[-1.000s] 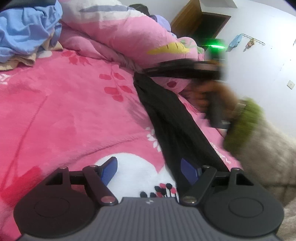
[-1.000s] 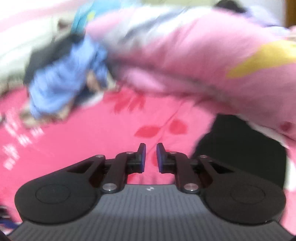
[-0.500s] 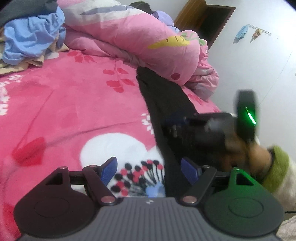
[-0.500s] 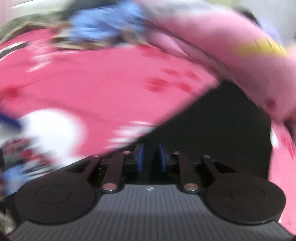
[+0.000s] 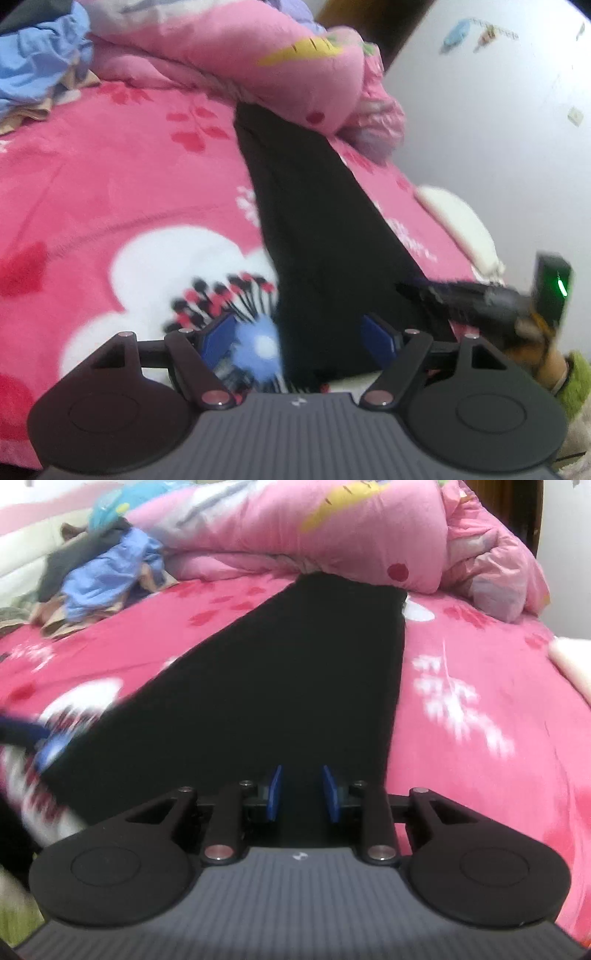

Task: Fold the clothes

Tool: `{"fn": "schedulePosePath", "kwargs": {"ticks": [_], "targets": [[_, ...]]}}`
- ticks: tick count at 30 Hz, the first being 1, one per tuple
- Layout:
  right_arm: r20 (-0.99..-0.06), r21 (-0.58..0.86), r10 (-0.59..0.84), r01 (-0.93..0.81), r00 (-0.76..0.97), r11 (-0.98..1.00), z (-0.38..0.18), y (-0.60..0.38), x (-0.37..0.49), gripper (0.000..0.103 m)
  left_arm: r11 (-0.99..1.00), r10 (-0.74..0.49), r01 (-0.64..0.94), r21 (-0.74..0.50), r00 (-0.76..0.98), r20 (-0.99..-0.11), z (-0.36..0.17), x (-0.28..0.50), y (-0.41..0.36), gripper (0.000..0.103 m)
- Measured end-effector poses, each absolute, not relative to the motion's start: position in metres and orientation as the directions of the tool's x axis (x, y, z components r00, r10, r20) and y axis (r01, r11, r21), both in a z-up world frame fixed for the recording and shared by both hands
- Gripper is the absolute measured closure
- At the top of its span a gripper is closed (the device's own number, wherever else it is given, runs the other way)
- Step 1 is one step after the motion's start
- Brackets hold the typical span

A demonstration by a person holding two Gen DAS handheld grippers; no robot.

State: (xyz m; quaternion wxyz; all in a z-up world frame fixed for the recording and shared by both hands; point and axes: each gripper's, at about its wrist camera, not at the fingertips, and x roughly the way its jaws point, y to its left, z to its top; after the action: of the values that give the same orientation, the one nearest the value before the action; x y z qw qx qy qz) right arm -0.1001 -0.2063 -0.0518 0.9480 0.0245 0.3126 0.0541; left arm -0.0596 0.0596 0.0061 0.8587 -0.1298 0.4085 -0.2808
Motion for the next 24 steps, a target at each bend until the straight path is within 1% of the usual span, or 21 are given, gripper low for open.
{"fn": "schedulePosePath", "kwargs": {"ticks": [2, 3, 4, 6, 7, 9, 12, 14, 16, 18, 21, 24], "targets": [[-0.59, 0.095, 0.136, -0.098, 0.796, 0.991, -0.054, -0.198, -0.13, 0.078, 0.814, -0.58, 0.379, -0.439, 0.5, -0.643, 0.004, -0.065, 0.057, 0.026], [-0.606, 0.135, 0.153, -0.089, 0.781, 0.987, -0.055, -0.201, -0.142, 0.077, 0.816, -0.577, 0.381, -0.435, 0.497, -0.648, 0.004, -0.067, 0.057, 0.026], [-0.621, 0.177, 0.172, -0.077, 0.765, 0.981, -0.056, -0.205, -0.154, 0.074, 0.817, -0.576, 0.381, -0.433, 0.494, -0.651, 0.004, -0.069, 0.056, 0.026], [-0.648, 0.227, 0.162, -0.014, 0.744, 0.974, -0.058, -0.218, -0.166, 0.073, 0.817, -0.576, 0.384, -0.431, 0.486, -0.657, 0.005, -0.069, 0.054, 0.026], [-0.641, 0.238, 0.143, 0.018, 0.754, 0.971, -0.058, -0.225, -0.17, 0.073, 0.816, -0.576, 0.39, -0.427, 0.485, -0.658, 0.006, -0.069, 0.052, 0.026], [-0.595, 0.282, 0.122, 0.064, 0.794, 0.957, -0.051, -0.238, -0.177, 0.073, 0.815, -0.576, 0.404, -0.416, 0.484, -0.658, 0.01, -0.064, 0.045, 0.026], [-0.483, 0.401, 0.144, 0.072, 0.864, 0.913, -0.038, -0.257, -0.159, 0.073, 0.802, -0.591, 0.44, -0.404, 0.488, -0.642, 0.015, -0.054, 0.03, 0.026], [-0.412, 0.443, 0.181, 0.023, 0.893, 0.896, -0.032, -0.256, -0.138, 0.073, 0.791, -0.603, 0.454, -0.41, 0.469, -0.645, 0.013, -0.048, 0.02, 0.026], [-0.361, 0.422, 0.234, -0.066, 0.903, 0.904, -0.028, -0.242, -0.109, 0.073, 0.784, -0.61, 0.452, -0.425, 0.434, -0.663, 0.009, -0.049, 0.015, 0.026], [-0.327, 0.396, 0.3, -0.158, 0.896, 0.904, -0.025, -0.225, -0.079, 0.073, 0.791, -0.597, 0.459, -0.405, 0.43, -0.678, 0.007, -0.058, 0.015, 0.026], [-0.35, 0.405, 0.442, -0.292, 0.826, 0.866, -0.03, -0.194, -0.028, 0.074, 0.795, -0.591, 0.456, -0.4, 0.435, -0.679, 0.009, -0.078, 0.028, 0.026], [-0.411, 0.331, 0.493, -0.378, 0.766, 0.864, -0.045, -0.158, 0.003, 0.077, 0.814, -0.574, 0.406, -0.416, 0.451, -0.683, 0.008, -0.094, 0.048, 0.026]]}}
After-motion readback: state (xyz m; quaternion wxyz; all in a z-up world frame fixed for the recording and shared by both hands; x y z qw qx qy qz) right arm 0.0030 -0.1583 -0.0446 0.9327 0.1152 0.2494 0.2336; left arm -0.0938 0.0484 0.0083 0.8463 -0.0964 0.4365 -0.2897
